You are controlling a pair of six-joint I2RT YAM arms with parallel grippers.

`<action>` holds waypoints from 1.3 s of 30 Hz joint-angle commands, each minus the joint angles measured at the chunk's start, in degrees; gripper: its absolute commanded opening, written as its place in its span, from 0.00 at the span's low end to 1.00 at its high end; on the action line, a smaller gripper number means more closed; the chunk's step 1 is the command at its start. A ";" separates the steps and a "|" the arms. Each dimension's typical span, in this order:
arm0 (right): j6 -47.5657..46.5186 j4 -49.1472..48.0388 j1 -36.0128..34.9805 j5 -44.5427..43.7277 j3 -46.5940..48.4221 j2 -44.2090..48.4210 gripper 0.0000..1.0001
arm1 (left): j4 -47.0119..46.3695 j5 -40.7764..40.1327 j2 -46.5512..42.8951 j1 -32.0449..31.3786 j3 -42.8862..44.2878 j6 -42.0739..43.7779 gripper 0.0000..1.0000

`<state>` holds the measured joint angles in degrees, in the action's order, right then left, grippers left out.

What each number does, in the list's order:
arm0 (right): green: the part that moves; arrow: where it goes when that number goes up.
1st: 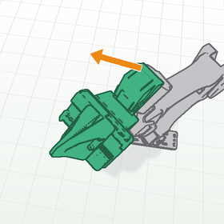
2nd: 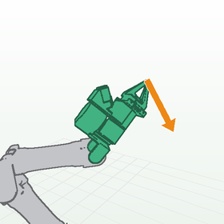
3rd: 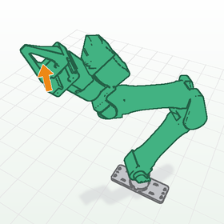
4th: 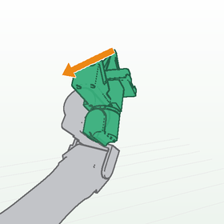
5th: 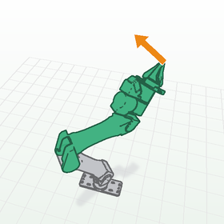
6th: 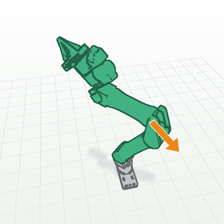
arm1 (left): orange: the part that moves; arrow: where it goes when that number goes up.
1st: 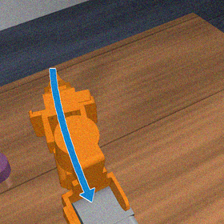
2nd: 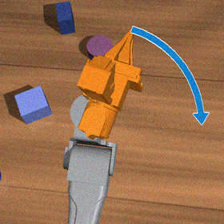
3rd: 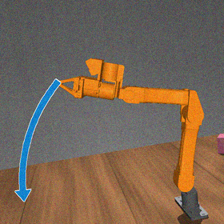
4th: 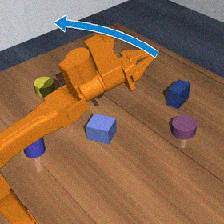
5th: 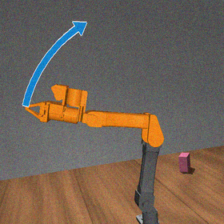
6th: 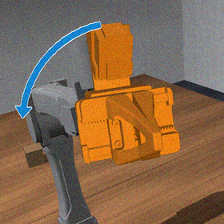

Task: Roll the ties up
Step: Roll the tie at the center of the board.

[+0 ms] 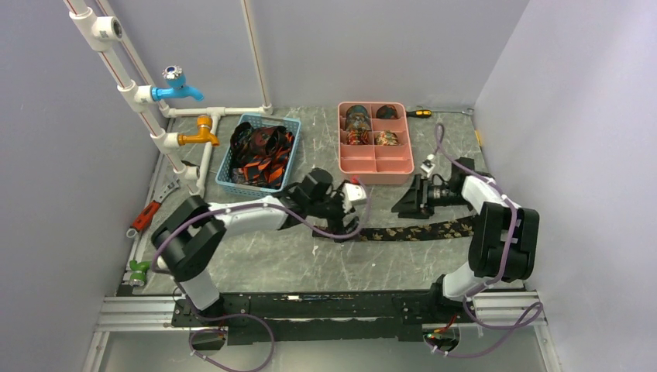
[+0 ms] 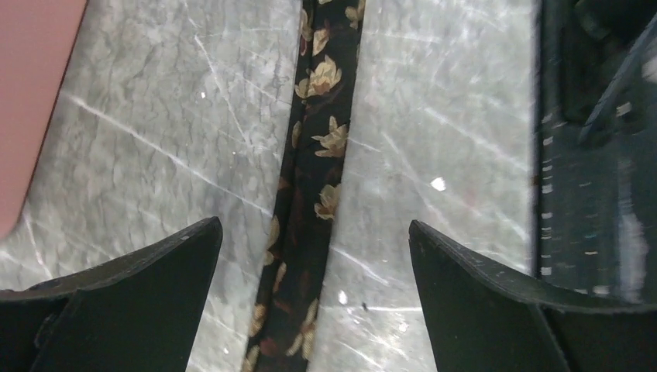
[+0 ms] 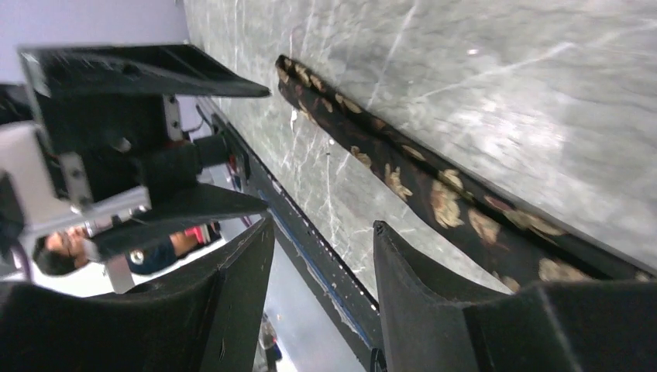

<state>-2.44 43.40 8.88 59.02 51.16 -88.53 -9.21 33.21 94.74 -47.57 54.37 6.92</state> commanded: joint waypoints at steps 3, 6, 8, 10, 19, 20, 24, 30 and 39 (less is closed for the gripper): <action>-4.19 7.50 5.87 -0.78 4.17 0.43 0.52 | 9.12 -12.30 9.01 -5.15 8.05 17.89 0.98; -4.06 7.18 5.92 -0.61 4.26 0.28 0.52 | 11.08 -14.88 12.13 -6.46 10.65 18.29 0.98; -3.58 6.49 5.91 -0.33 3.92 0.21 0.53 | 13.15 -16.46 14.23 -7.37 12.46 18.48 0.96; -3.11 5.70 5.91 -0.10 3.45 -0.16 0.52 | 15.56 -17.61 15.90 -8.14 13.73 18.34 0.93; 2.30 -2.61 3.79 0.21 0.55 -1.72 0.52 | 21.33 -19.81 14.27 -8.34 9.23 14.29 0.49; 4.06 -4.01 3.08 0.03 0.30 -1.80 0.52 | 21.38 -19.89 13.64 -8.26 8.10 13.92 0.48; 6.43 -6.64 -0.55 -0.49 0.50 -2.82 0.52 | 21.88 -20.23 12.34 -7.67 5.16 12.65 0.46; 10.24 -9.28 -5.48 -0.62 -0.89 -1.18 0.51 | 20.96 -19.06 10.61 -4.83 4.09 9.51 0.60; 21.33 -21.37 -15.77 -0.02 -6.63 2.58 0.36 | 1.78 5.98 -12.30 11.83 -11.83 -9.03 0.99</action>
<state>11.18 31.35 -3.46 57.87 46.74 -88.73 1.43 27.68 92.31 -40.47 47.00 8.84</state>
